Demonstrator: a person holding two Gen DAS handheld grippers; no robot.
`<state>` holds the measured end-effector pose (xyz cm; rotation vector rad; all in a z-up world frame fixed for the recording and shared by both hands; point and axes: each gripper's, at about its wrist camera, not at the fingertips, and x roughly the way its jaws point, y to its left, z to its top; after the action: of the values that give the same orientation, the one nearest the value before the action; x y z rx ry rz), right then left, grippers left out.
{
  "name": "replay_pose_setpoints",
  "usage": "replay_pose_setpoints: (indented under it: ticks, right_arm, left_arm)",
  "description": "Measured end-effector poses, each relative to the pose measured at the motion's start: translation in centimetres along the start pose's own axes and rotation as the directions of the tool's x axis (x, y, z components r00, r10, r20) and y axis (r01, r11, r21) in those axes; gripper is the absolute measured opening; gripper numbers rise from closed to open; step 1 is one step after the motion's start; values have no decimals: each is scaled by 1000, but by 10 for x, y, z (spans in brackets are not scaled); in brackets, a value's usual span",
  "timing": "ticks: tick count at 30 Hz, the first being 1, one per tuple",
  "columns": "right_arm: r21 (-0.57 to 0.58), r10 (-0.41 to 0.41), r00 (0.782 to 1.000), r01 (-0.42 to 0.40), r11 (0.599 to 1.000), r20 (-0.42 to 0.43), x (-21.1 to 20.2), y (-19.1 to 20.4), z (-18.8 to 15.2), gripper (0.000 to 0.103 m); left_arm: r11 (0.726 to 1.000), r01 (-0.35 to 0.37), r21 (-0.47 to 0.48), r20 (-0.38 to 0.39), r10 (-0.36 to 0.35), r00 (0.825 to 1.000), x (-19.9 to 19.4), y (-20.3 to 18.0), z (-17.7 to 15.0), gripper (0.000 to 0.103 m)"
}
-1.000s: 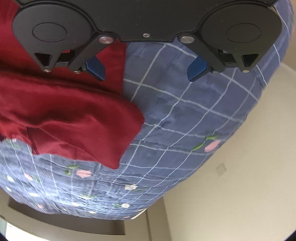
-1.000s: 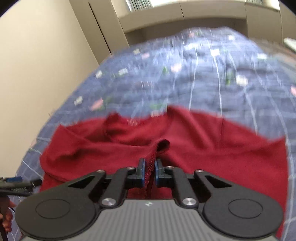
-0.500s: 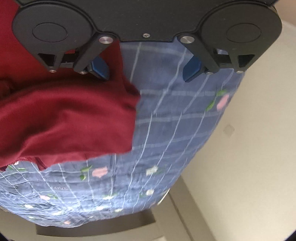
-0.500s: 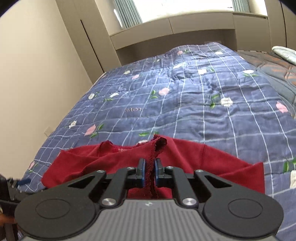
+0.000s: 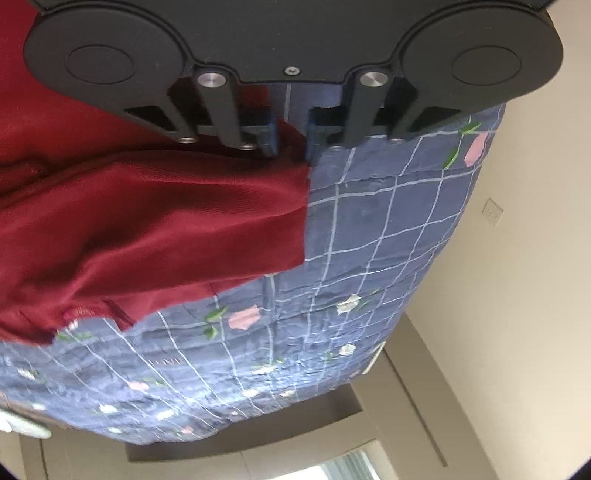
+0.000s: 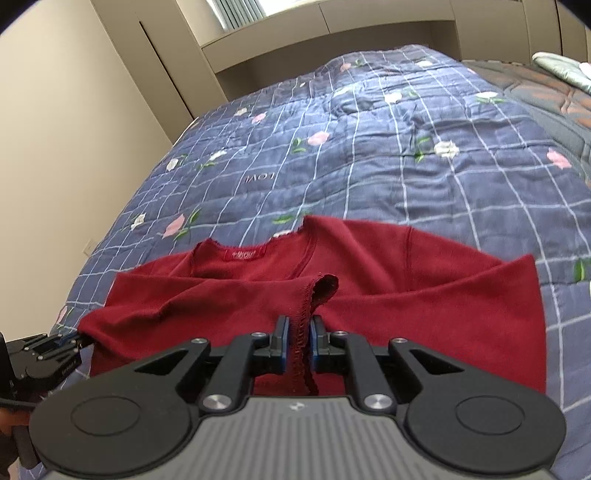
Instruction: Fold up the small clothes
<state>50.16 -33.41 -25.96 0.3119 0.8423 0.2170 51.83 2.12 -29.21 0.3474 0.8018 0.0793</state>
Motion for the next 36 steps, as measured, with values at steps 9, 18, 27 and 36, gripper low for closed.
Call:
replay_pose_setpoints:
  ticks: [9, 18, 27, 36]
  right_arm:
    - [-7, 12, 998, -12, 1000, -55, 8, 11, -13, 13]
    - [10, -25, 996, 26, 1000, -80, 10, 5, -21, 13]
    - [16, -70, 993, 72, 997, -91, 9, -12, -17, 16]
    - [-124, -137, 990, 132, 983, -31, 0, -1, -25, 71]
  left_arm:
    - [965, 42, -258, -3, -44, 999, -8, 35, -6, 6]
    - [835, 75, -544, -79, -140, 987, 11, 64, -20, 6]
    - [831, 66, -553, -100, -145, 984, 12, 64, -17, 10]
    - [818, 16, -575, -118, -103, 988, -13, 63, -25, 74]
